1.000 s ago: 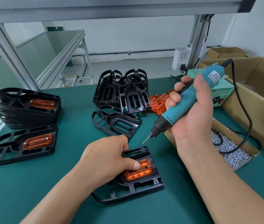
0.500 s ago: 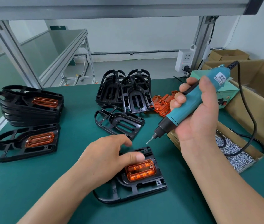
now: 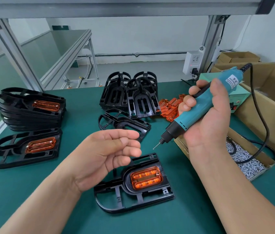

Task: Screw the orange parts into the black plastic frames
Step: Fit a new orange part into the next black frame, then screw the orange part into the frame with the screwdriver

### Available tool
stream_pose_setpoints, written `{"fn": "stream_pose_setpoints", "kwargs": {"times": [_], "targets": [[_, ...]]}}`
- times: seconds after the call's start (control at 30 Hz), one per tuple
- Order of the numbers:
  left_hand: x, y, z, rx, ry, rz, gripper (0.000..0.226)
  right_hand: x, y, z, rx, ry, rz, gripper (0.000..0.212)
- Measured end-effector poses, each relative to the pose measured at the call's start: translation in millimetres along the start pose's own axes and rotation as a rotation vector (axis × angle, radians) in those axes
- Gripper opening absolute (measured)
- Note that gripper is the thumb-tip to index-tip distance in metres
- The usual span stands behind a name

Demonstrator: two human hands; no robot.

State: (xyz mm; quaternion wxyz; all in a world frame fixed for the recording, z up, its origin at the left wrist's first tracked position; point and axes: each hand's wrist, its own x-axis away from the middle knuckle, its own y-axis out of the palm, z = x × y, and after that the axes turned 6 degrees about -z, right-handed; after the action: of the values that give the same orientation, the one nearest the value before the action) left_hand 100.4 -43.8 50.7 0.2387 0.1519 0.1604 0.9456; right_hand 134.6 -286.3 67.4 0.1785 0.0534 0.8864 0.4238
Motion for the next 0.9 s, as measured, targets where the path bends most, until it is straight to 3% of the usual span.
{"fn": "stream_pose_setpoints", "kwargs": {"times": [0.53,0.9], "targets": [[0,8,-9,-0.221,0.029,-0.034,0.03,3,6,-2,-0.041,-0.002,0.008,0.022],[3,18,-18,-0.287,0.038,-0.149,0.015,7,12,-3,-0.092,-0.014,-0.044,0.023]]}}
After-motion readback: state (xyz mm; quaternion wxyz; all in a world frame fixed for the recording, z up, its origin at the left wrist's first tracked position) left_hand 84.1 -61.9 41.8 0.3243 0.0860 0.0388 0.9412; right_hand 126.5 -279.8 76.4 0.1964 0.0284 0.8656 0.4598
